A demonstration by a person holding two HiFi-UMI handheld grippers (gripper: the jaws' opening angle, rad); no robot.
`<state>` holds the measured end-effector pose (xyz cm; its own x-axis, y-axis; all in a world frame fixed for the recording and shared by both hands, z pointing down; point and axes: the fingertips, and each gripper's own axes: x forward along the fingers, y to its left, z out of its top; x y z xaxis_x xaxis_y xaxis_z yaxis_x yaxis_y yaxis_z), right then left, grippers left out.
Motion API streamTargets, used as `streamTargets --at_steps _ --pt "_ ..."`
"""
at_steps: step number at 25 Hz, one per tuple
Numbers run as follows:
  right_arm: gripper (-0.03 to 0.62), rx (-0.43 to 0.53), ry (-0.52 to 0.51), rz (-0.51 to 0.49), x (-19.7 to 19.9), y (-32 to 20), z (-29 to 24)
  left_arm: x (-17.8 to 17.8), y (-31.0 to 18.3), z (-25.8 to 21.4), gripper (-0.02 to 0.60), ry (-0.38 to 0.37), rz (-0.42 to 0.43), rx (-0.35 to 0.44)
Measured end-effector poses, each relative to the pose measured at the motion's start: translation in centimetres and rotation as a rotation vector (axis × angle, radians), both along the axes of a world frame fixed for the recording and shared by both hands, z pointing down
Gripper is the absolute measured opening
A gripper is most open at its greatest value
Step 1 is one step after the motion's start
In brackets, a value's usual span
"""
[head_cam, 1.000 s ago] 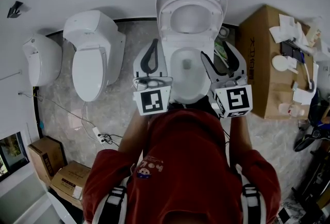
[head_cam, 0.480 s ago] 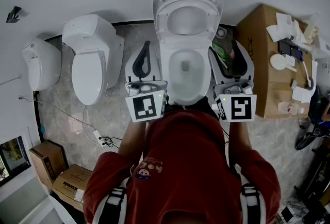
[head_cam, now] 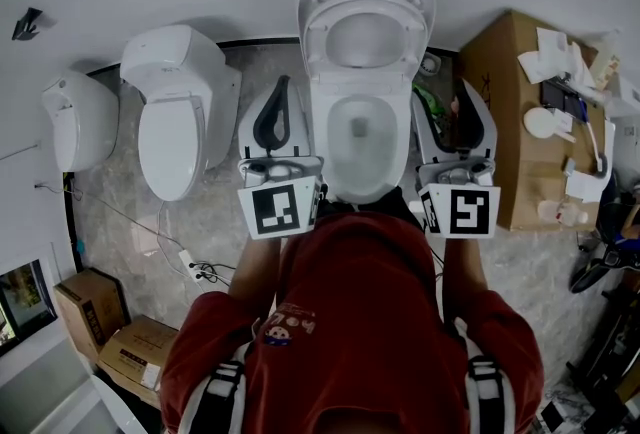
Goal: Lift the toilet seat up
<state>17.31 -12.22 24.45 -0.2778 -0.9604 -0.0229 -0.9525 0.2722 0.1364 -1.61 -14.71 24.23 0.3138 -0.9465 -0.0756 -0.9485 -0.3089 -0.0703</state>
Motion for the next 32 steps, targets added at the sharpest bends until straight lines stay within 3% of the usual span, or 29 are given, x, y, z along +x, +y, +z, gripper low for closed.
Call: streamTargets --at_steps 12,32 --pt "0.125 0.009 0.000 -0.005 -0.44 -0.61 -0.19 -0.54 -0.66 -0.37 0.008 -0.039 0.004 0.016" --pt "0.015 0.016 -0.019 -0.014 -0.59 -0.94 -0.22 -0.24 -0.67 -0.49 0.008 -0.041 0.015 0.009"
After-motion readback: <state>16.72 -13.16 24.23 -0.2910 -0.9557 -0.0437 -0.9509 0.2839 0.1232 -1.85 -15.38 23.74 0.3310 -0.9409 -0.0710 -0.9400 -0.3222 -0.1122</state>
